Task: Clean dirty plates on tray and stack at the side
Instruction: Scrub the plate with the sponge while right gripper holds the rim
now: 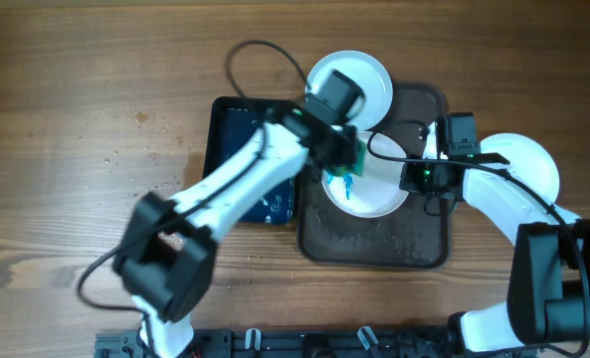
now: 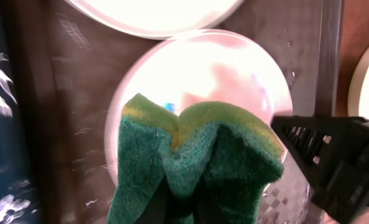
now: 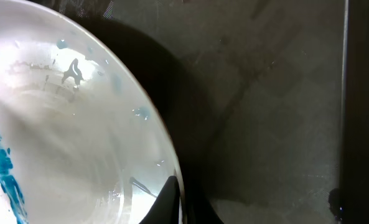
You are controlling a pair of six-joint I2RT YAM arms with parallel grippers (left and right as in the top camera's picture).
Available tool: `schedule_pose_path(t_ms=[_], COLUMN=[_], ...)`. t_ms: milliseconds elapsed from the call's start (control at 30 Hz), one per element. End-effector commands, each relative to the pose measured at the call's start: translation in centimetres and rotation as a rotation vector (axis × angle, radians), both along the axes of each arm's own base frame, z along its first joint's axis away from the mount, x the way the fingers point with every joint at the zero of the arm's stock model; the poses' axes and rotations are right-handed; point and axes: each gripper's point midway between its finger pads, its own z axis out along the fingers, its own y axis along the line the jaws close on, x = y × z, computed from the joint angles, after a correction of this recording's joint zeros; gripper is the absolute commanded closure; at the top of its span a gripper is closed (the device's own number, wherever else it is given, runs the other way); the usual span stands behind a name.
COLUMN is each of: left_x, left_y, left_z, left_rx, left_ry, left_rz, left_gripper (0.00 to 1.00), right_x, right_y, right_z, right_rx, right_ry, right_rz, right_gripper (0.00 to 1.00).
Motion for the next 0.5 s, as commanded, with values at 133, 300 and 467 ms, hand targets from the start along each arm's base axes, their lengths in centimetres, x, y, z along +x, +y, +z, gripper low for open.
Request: schedule_pose_path(t_ms=[133, 300, 467], left_x=[0.8, 6.2, 5.9], left_y=[-2.6, 5.0, 6.9], left_z=[-7.2, -6.3, -6.9], left_rx=[0.086, 0.439, 0.503], left_ry=[-0.015, -0.288, -0.231], left_rz=[0.007, 0.172, 0.091], left_gripper=[0.96, 0.96, 0.96], right_x=[-2.2, -2.4, -2.4], right_y=[-0.2, -0.2, -0.2], right_z=[-2.0, -2.1, -2.1], right_rx=[-0.019, -0.019, -0.019], right_ry=[0.099, 0.11, 0.11], right_rz=[0.012, 0.012, 0.011], right_gripper=[0.96, 0.96, 0.96])
